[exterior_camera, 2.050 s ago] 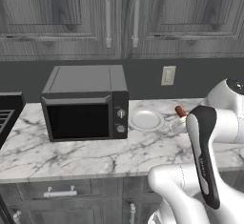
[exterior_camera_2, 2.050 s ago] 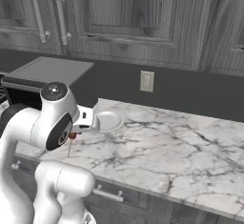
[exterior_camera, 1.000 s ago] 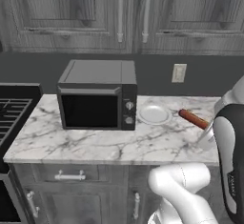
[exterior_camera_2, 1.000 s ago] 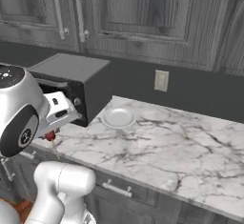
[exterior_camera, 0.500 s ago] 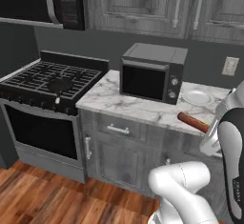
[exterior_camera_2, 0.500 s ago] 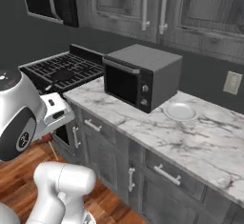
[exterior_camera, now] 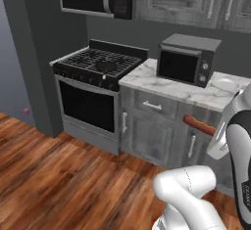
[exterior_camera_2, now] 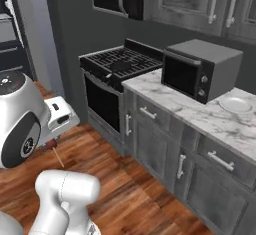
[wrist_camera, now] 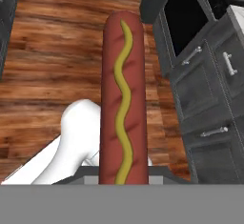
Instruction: Place the cold items (squash and broccoli) from the fridge in one tupperware on the dining counter. Place the warm items (kebab skewer and hot dog) in the stove area in another tupperware.
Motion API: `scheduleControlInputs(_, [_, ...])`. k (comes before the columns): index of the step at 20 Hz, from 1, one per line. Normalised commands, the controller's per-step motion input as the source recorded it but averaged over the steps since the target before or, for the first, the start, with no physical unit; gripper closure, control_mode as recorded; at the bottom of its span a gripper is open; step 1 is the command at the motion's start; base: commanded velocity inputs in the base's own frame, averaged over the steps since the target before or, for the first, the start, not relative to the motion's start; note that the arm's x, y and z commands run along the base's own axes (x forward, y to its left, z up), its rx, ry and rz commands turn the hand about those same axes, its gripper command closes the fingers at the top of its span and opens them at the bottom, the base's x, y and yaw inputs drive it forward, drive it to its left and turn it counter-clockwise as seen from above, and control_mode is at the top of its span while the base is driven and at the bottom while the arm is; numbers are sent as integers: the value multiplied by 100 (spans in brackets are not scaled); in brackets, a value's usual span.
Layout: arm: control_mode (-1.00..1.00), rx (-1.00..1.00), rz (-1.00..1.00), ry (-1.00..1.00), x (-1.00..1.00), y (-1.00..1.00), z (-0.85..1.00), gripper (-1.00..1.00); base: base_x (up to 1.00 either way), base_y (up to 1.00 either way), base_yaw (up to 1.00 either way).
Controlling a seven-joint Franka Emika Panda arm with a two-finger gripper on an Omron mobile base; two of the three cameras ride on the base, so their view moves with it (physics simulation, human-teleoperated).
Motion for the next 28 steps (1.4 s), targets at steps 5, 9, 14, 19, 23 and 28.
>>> scheduleControlInputs(5, [100,0,0,0,0,0,0,100,-100,16,22])
scheduleControlInputs(9, [100,0,0,0,0,0,0,100,-86,5,50])
scheduleControlInputs(14, [100,0,0,0,0,0,0,100,-75,-8,57])
scheduleControlInputs(19, [100,0,0,0,0,0,0,100,-87,-73,45])
scheduleControlInputs(23, [100,0,0,0,0,0,0,100,-99,-67,41])
scheduleControlInputs(28, [100,0,0,0,0,0,0,100,-100,14,38])
